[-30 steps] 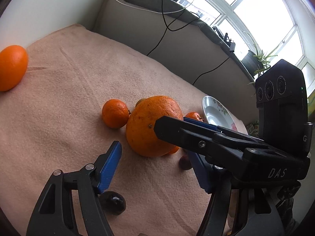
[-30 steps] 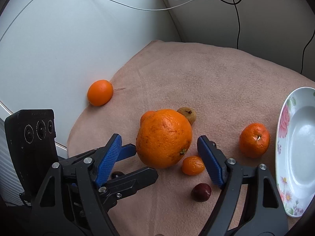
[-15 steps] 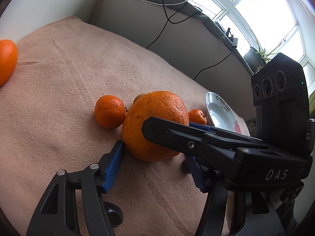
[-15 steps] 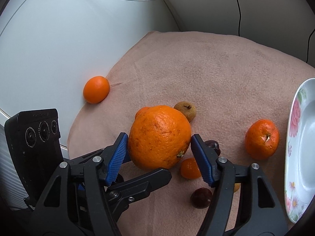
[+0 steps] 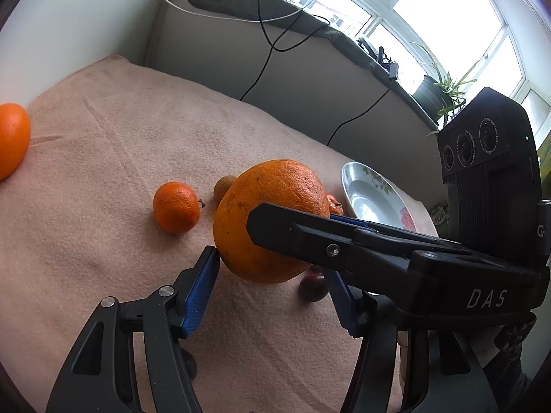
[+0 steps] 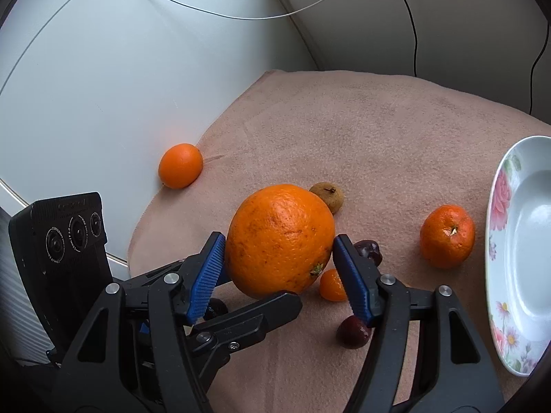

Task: Organize fruits
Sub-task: 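Carry the large orange onto the white floral plate and open the right tool, then withdraw the right tool from the plate toward the small fruits, then grasp the dark plum with the left tool while the right tool grasps a dark cherry, then carry both dark fruits into the plate and open both tools, then withdraw both tools from the plate toward the remaining fruits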

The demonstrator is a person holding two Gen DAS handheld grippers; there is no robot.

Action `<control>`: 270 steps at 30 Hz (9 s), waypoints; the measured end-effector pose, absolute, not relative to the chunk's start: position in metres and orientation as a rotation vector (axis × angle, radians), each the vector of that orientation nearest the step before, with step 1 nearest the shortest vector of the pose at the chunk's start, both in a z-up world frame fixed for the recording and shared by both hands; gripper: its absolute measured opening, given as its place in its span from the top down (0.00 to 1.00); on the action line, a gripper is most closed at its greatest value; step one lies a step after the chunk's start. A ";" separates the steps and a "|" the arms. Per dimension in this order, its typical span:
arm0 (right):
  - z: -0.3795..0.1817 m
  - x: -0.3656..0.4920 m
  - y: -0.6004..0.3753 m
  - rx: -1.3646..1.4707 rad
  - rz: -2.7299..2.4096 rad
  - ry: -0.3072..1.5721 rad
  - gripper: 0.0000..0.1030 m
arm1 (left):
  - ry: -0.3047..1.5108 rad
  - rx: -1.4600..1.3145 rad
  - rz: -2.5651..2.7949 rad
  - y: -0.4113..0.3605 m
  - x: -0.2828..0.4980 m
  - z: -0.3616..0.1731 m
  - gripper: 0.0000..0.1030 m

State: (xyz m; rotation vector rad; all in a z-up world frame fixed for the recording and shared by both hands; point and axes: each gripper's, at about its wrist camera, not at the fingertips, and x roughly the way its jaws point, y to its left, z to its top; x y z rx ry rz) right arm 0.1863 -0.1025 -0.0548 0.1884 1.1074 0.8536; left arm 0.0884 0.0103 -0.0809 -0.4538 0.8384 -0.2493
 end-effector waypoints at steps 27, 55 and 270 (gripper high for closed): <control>-0.036 0.179 -0.261 0.349 0.604 1.040 0.35 | 0.853 -0.335 -0.491 -0.118 0.128 -0.060 0.42; -0.037 0.181 -0.308 0.361 0.415 0.990 0.31 | 0.819 -0.255 -0.492 -0.125 0.121 -0.056 0.39; -0.032 0.107 -0.242 0.035 0.362 0.842 0.22 | 0.734 -0.110 -0.313 -0.059 0.120 -0.054 0.28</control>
